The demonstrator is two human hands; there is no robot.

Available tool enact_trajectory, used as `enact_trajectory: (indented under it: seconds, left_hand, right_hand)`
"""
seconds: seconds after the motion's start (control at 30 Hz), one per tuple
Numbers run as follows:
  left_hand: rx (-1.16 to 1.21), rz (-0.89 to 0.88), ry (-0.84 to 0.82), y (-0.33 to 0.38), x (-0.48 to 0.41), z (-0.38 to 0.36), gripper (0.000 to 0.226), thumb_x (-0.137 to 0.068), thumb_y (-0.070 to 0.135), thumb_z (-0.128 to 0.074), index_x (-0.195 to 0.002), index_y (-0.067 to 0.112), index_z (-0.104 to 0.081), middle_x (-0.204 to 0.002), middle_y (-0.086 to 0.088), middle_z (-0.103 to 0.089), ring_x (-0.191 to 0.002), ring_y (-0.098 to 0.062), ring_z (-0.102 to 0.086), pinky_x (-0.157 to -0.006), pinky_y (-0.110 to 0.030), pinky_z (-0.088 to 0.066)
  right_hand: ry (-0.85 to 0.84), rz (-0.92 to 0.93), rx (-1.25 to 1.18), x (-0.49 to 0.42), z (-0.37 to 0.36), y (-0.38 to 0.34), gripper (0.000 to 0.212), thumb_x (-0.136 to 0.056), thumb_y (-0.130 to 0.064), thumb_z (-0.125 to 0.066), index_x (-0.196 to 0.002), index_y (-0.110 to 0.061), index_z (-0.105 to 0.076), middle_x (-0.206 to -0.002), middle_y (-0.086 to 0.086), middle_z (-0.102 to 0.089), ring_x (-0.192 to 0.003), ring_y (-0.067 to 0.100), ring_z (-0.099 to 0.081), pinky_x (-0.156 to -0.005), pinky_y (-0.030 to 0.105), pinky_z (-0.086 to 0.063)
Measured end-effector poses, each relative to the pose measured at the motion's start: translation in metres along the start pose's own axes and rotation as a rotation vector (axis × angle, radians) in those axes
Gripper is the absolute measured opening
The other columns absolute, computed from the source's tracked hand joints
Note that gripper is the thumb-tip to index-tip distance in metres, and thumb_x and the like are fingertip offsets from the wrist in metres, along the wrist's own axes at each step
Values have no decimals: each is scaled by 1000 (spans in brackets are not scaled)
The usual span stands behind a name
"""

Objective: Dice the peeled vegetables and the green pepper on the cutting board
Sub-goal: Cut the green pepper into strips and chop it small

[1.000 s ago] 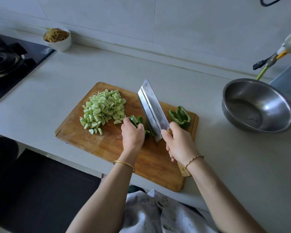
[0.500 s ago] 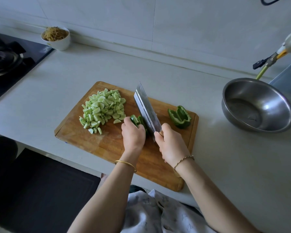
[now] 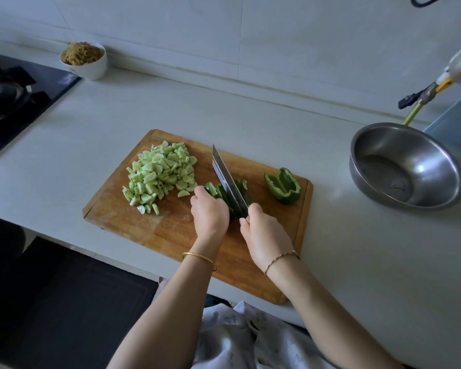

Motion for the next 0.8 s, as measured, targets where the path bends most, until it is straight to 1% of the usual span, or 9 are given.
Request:
enact_trajectory:
  seconds: [0.1,0.2,0.33,0.4,0.47,0.53,0.6,0.7,0.8]
  left_hand:
    - [-9,-11,-5,0,0,0,49,-91,4,-39,-139,8,-29,-136,-15,-39,-121,-31,-41,-93,-41,-41]
    - [-20,3,-5,1,-1,0,46,-92,7,-40,-137,8,-30,-134,-15,-41,-120,-32,-42,-94,-43,-42]
    - [-24,24,-6,-1,-5,0,44,-90,7,-40,-133,7,-33,-130,-16,-43,-116,-34,-44,-93,-48,-47]
    - [-27,27,-12,-1,-7,-1,45,-88,6,-40,-133,7,-33,-129,-17,-43,-114,-35,-45,-89,-51,-49]
    - [-31,30,-18,-1,-7,-1,48,-87,6,-40,-134,8,-32,-129,-16,-42,-113,-35,-45,-86,-51,-51]
    - [-32,36,-21,-1,-7,-1,49,-86,5,-39,-135,9,-31,-129,-15,-42,-114,-35,-44,-86,-51,-52]
    - [-30,43,-21,-1,-7,-1,50,-86,5,-39,-135,9,-31,-130,-15,-41,-115,-35,-43,-87,-51,-51]
    - [-25,51,-19,0,-6,-1,49,-87,5,-40,-135,9,-31,-130,-15,-42,-115,-35,-43,-85,-51,-52]
    - [-33,59,-15,1,-6,0,47,-88,5,-39,-134,8,-32,-131,-16,-42,-116,-36,-43,-88,-51,-50]
  right_hand:
    - [31,24,-75,4,2,8,18,-103,-28,-39,-91,-16,-39,-67,-7,-44,-60,15,-51,-54,29,-43]
    - [55,35,-117,2,4,9,20,-102,-29,-39,-88,-15,-38,-67,-5,-45,-62,18,-53,-55,31,-44]
    - [81,42,-190,4,5,13,25,-102,-29,-41,-81,-15,-35,-64,-3,-44,-53,14,-43,-49,27,-34]
    - [110,49,-222,5,9,15,29,-101,-29,-42,-76,-17,-32,-62,-3,-43,-52,15,-41,-47,28,-33]
    - [128,47,-260,5,13,15,33,-101,-29,-43,-72,-23,-28,-62,-1,-43,-51,18,-41,-47,33,-37]
    - [129,32,-303,4,18,17,33,-100,-30,-42,-72,-23,-28,-63,2,-46,-51,19,-43,-47,37,-45]
    - [118,19,-317,3,21,17,28,-100,-31,-42,-76,-20,-33,-64,4,-48,-52,19,-45,-48,40,-49]
    - [85,12,-326,3,20,15,25,-101,-31,-42,-81,-16,-37,-66,4,-50,-53,19,-47,-51,41,-52]
    - [52,4,-321,2,15,12,23,-101,-31,-42,-88,-11,-42,-70,5,-52,-56,21,-49,-54,42,-53]
Point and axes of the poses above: each hand's wrist, its own x-axis away from the middle knuckle, its own z-axis out of the back of the hand, y = z × x, the point moved 6 cm from there along -x, towards the middle knuckle
